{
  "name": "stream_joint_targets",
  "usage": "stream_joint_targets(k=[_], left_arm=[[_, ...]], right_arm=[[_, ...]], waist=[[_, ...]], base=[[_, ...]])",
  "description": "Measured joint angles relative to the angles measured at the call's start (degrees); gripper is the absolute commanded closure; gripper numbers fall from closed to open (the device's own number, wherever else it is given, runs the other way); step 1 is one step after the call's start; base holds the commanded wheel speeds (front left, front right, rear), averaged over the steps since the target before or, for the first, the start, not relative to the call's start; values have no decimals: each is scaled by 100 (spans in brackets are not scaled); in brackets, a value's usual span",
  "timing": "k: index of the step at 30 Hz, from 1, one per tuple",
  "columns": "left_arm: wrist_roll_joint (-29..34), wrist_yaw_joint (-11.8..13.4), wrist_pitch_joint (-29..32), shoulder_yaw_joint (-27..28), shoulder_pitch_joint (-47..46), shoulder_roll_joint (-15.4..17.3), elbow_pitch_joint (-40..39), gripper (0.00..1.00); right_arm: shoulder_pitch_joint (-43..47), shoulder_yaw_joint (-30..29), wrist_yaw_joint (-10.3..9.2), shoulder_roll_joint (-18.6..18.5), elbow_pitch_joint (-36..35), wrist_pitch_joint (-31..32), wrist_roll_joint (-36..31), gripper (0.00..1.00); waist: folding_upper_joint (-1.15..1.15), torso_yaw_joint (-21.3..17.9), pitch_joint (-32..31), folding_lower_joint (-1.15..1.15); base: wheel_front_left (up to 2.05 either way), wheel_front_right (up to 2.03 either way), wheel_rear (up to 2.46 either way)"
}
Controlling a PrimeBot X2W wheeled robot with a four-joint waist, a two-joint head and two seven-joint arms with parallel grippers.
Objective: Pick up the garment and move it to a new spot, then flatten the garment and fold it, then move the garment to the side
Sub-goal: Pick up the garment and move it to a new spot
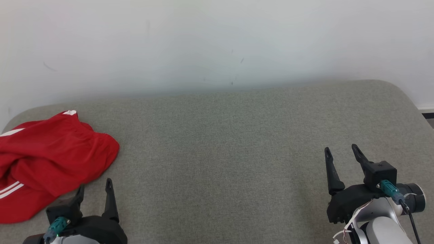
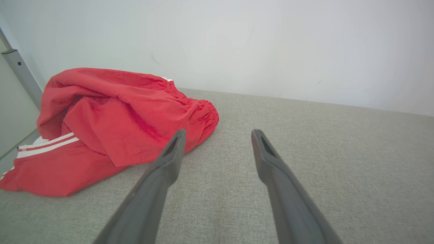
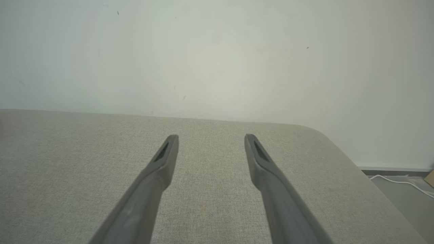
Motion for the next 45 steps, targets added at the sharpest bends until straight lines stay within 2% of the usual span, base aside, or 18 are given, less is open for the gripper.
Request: stream_joint_targets(k=[31,45], left_arm=[[18,0,224,-92,-5,-25,-40,0],[26,0,259,-135,-6,-27,-34,0]], right_arm=[[37,57,40,11,66,-66,81,0],[39,96,66,21,118,-75,149,0]], waist=[[0,701,0,0],[0,1192,-19,0]], base=[[0,0,0],[0,0,0]])
